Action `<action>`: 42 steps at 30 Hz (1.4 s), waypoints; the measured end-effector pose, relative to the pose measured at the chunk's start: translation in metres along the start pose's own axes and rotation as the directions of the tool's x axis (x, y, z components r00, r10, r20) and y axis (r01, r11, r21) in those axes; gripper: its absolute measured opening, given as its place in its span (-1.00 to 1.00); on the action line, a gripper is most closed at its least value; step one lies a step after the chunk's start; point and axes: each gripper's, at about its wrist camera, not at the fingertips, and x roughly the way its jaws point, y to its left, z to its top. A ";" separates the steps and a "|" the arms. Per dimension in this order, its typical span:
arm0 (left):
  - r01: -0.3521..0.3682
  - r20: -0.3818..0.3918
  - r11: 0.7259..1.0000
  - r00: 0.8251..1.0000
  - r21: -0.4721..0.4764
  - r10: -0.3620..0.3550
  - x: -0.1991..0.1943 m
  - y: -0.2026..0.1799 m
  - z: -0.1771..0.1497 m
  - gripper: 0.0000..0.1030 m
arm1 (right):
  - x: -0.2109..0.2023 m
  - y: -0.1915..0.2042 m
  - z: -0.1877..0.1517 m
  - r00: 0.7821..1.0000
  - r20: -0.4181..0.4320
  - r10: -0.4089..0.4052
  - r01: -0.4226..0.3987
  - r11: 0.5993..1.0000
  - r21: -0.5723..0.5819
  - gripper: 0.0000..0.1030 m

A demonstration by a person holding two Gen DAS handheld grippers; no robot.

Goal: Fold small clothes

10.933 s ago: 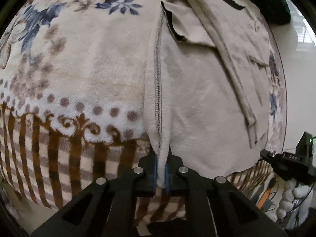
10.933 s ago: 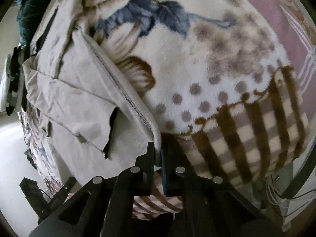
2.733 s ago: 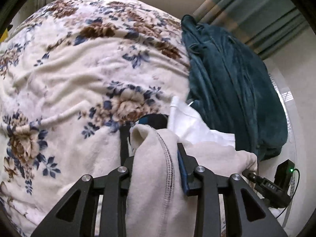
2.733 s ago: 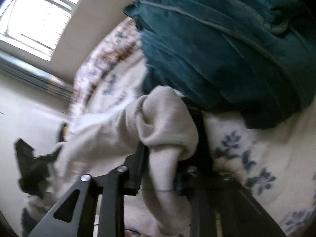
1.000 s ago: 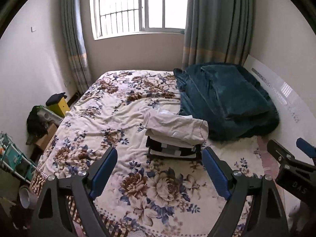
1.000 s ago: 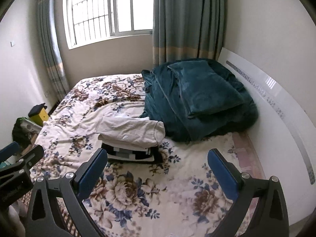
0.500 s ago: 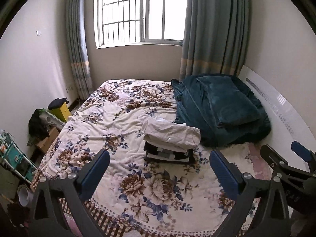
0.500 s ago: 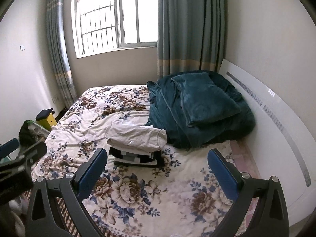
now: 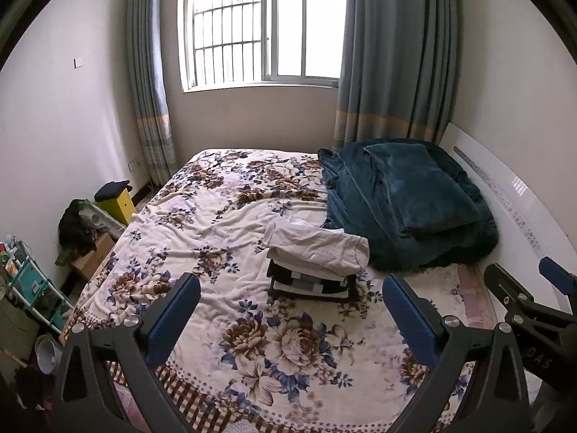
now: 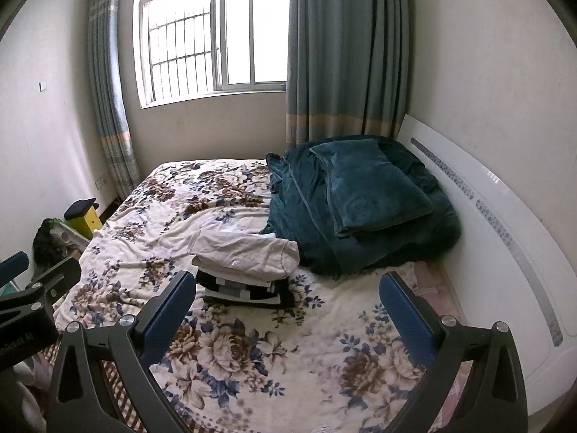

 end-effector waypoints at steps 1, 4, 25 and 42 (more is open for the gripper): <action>-0.002 0.003 1.000 1.000 0.000 0.002 0.000 0.000 0.000 1.00 | -0.001 -0.001 0.000 1.000 0.000 0.002 -0.002 1.000 -0.002 1.00; -0.003 -0.001 1.000 1.000 -0.002 0.003 -0.001 -0.001 -0.001 1.00 | -0.005 -0.003 0.001 1.000 -0.008 0.007 -0.007 1.000 -0.002 1.00; -0.007 -0.007 1.000 1.000 -0.006 0.007 -0.010 -0.005 -0.002 1.00 | -0.009 -0.007 0.004 1.000 -0.009 0.013 -0.013 1.000 -0.019 1.00; -0.016 0.004 1.000 1.000 -0.011 0.016 -0.013 -0.009 -0.004 1.00 | -0.011 -0.008 0.002 1.000 0.002 0.008 -0.008 1.000 -0.019 1.00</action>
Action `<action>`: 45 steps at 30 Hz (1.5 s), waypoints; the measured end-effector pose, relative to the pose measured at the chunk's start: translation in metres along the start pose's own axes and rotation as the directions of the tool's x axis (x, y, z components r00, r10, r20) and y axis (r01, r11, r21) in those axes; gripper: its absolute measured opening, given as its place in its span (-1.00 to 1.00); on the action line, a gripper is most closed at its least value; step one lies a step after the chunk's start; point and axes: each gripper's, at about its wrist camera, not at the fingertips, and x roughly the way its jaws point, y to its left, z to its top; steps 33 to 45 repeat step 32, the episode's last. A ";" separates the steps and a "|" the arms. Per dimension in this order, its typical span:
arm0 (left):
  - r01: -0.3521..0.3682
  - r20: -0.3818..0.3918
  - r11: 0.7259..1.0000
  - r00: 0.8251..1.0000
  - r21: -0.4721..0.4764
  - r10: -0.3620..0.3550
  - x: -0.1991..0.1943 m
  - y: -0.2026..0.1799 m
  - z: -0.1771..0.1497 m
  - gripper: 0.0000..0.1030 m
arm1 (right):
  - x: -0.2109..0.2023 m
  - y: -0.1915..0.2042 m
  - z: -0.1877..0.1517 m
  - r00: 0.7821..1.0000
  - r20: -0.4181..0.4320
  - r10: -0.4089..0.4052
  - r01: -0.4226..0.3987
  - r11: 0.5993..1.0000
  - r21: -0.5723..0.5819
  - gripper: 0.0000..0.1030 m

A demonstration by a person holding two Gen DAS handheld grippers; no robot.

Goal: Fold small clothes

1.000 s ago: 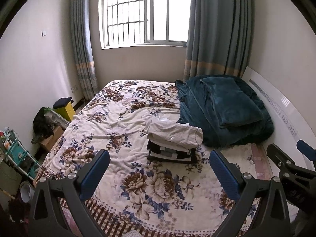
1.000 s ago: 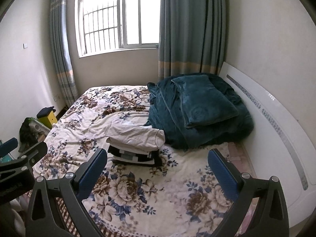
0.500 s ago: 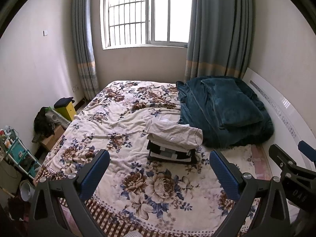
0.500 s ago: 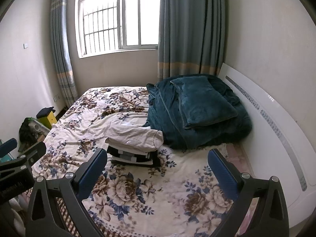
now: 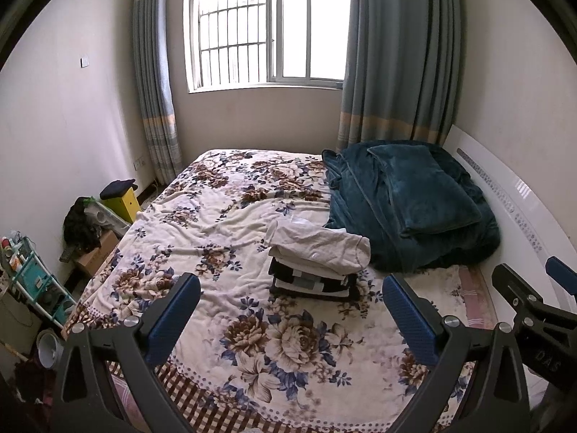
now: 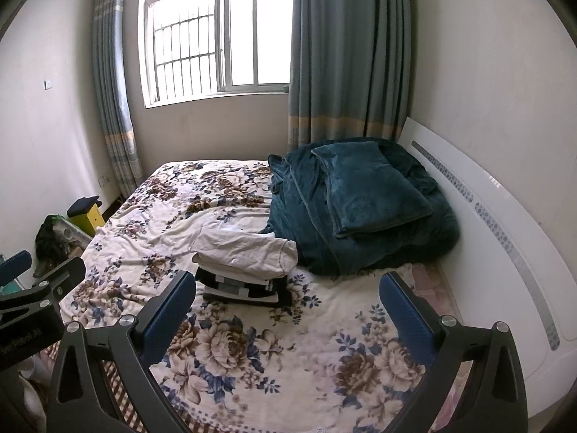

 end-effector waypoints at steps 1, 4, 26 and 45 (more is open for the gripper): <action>-0.001 0.000 1.000 1.000 0.001 0.001 0.000 0.000 0.000 1.00 | 0.000 0.000 0.000 1.000 0.000 0.001 -0.001 1.000 0.000 1.00; -0.003 -0.003 1.000 1.000 0.000 0.003 -0.001 -0.001 -0.001 1.00 | 0.000 0.001 0.000 1.000 -0.001 0.002 -0.002 1.000 0.001 1.00; -0.018 -0.009 1.000 1.000 -0.021 0.018 -0.009 0.005 -0.003 1.00 | -0.001 0.005 -0.002 1.000 -0.003 0.015 -0.015 1.000 0.001 1.00; -0.022 -0.004 1.000 1.000 -0.022 0.022 -0.013 0.007 -0.004 1.00 | -0.001 0.005 -0.003 1.000 -0.004 0.014 -0.014 1.000 0.002 1.00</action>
